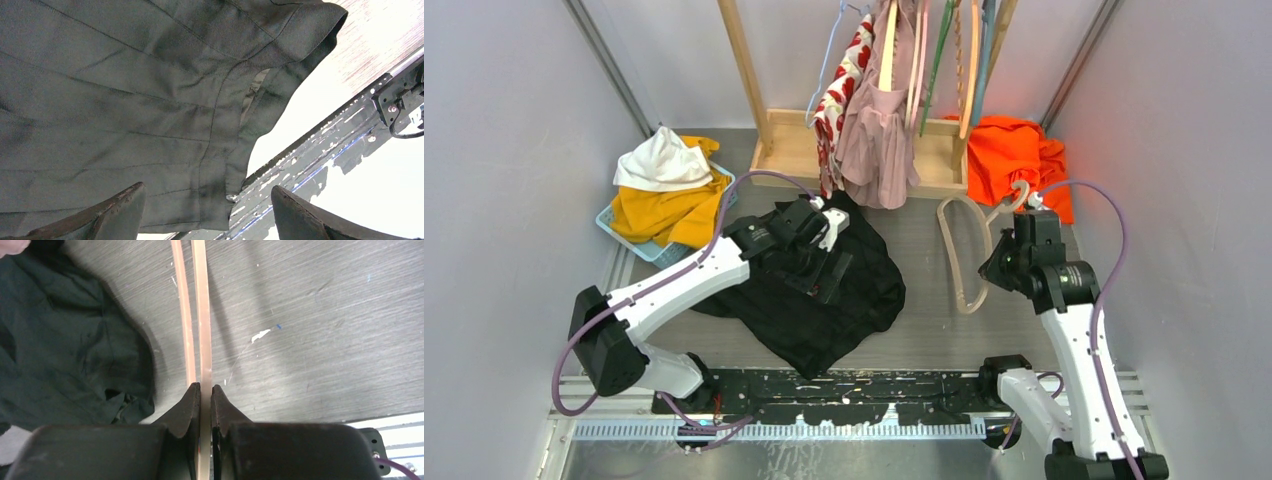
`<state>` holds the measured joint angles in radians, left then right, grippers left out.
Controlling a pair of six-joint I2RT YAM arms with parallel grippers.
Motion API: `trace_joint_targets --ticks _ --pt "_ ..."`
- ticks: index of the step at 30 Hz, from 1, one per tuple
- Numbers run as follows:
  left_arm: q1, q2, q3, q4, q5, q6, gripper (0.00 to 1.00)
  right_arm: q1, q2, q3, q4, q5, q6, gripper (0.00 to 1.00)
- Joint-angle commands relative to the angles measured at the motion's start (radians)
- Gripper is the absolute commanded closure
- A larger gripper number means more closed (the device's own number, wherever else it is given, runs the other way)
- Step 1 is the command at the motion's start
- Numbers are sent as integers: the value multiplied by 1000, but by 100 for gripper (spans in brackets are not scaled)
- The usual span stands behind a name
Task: Place the skirt on the hanger
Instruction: Hang the skirt on the hanger.
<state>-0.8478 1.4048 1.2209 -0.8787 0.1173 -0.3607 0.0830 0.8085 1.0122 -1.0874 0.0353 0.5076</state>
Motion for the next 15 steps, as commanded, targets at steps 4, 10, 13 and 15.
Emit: trace_joint_targets --ticks 4,10,13,15 --pt "4 -32 -5 32 0 -2 7 -1 126 -33 323 105 -13 99" --pt "4 -23 -6 32 -11 -3 7 -11 206 23 381 47 -32 99" --pt "4 -30 -3 27 -6 -6 7 -11 160 74 320 -12 -47 99" --pt "3 -39 -8 32 17 -12 7 -11 126 156 203 -37 -86 99"
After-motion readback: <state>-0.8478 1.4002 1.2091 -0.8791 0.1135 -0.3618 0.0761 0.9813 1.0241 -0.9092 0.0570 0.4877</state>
